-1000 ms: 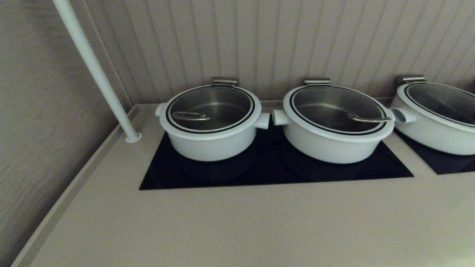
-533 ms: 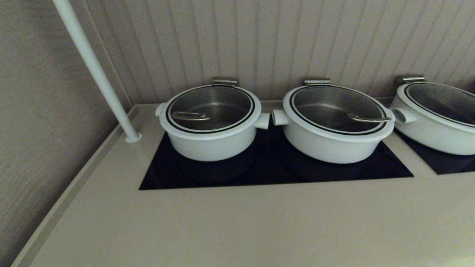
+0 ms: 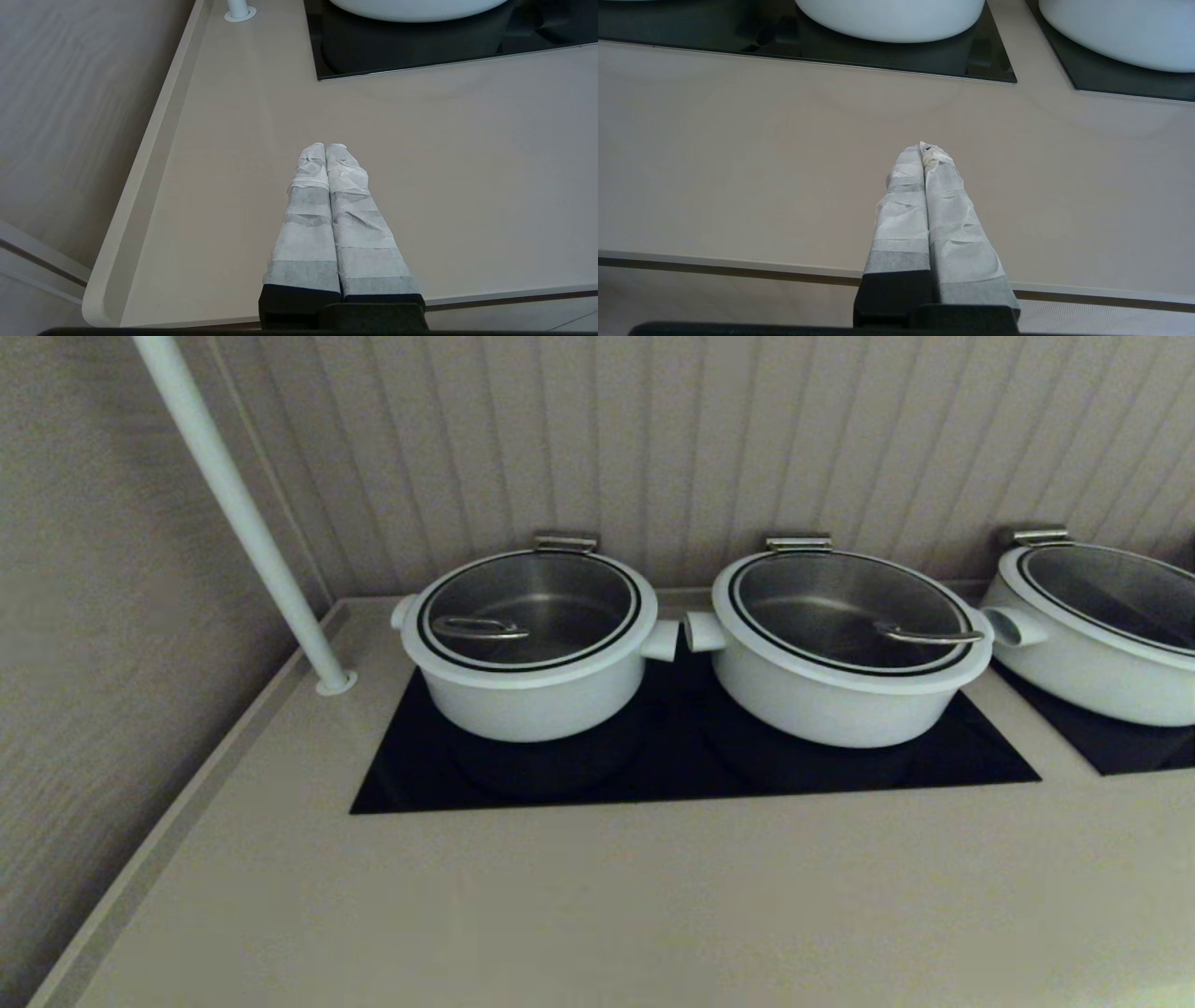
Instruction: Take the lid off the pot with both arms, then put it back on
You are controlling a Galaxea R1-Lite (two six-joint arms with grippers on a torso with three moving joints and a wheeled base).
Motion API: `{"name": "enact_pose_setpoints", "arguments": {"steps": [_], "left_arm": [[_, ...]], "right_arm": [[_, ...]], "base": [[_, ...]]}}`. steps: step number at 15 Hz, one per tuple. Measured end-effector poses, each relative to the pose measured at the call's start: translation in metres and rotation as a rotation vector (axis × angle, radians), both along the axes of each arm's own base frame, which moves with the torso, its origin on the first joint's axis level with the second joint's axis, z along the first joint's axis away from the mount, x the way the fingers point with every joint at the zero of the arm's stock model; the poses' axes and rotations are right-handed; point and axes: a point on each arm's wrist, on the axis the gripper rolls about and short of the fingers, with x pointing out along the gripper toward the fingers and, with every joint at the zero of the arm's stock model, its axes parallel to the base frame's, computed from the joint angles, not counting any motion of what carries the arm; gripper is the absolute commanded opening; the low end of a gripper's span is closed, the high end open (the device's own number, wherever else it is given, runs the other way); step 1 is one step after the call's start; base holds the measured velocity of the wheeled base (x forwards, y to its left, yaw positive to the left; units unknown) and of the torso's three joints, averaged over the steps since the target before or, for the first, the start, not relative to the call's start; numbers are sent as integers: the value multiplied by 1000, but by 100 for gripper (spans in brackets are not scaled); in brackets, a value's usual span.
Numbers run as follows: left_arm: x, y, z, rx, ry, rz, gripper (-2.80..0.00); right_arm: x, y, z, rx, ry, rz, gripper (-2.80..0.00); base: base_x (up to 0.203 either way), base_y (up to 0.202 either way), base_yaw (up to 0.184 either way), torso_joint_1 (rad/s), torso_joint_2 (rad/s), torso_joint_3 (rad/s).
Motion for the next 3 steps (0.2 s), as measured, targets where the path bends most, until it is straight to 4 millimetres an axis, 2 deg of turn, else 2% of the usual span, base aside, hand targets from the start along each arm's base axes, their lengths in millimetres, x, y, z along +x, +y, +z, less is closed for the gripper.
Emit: {"name": "enact_pose_setpoints", "arguments": {"steps": [3], "left_arm": [[0,0,0,-1,0,0,-280]], "right_arm": [[0,0,0,1,0,-3,-280]], "base": [[0,0,0,0,0,0]]}}
